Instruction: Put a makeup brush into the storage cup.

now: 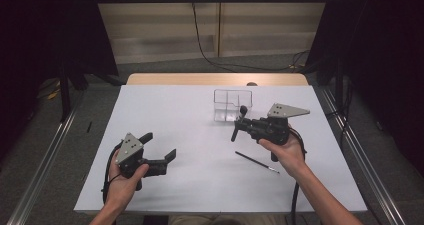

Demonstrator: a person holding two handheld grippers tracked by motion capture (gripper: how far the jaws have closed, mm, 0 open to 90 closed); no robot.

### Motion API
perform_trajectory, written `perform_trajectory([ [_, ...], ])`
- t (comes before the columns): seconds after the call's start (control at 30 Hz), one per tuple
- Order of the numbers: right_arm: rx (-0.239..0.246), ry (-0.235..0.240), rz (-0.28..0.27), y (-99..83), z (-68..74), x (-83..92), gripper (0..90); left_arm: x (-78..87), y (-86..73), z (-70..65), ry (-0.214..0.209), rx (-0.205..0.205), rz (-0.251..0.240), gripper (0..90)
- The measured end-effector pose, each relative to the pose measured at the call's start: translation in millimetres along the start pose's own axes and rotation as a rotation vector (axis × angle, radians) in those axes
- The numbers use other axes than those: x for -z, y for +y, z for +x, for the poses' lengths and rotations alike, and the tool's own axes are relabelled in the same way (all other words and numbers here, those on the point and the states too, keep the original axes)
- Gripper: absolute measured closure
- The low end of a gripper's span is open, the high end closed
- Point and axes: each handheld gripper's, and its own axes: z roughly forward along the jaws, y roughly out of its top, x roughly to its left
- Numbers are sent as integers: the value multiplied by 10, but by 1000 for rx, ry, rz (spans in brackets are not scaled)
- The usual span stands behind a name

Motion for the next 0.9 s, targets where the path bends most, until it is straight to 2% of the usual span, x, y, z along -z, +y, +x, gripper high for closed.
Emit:
perform_trajectory([
  [0.07,1,-9,0,15,-23,7,796,42,-14,18,3,0,0,26],
  [0.13,1,-16,-1,31,-38,10,796,84,-20,28,6,17,-7,26],
  [0.2,5,-21,-4,54,-53,9,796,128,-28,45,16,5,-3,26],
  [0.23,6,-23,-4,62,-58,9,796,157,-42,52,15,13,-8,26],
  [0.3,6,-31,-7,80,-78,13,796,191,-69,51,31,17,16,26],
  [0.37,-1,-39,-15,84,-105,23,796,222,-101,43,17,38,11,26],
  [0.43,-5,-50,-13,79,-127,29,796,254,-125,34,20,19,22,25],
  [0.7,8,-83,-11,168,-188,45,796,358,-181,72,31,17,16,26],
  [0.73,10,-86,-14,183,-193,44,796,358,-192,71,34,30,15,26],
  [0.83,20,-99,-14,243,-227,40,796,364,-206,96,40,35,10,26],
  [0.9,17,-111,-16,278,-261,40,796,380,-203,107,44,25,1,26],
])
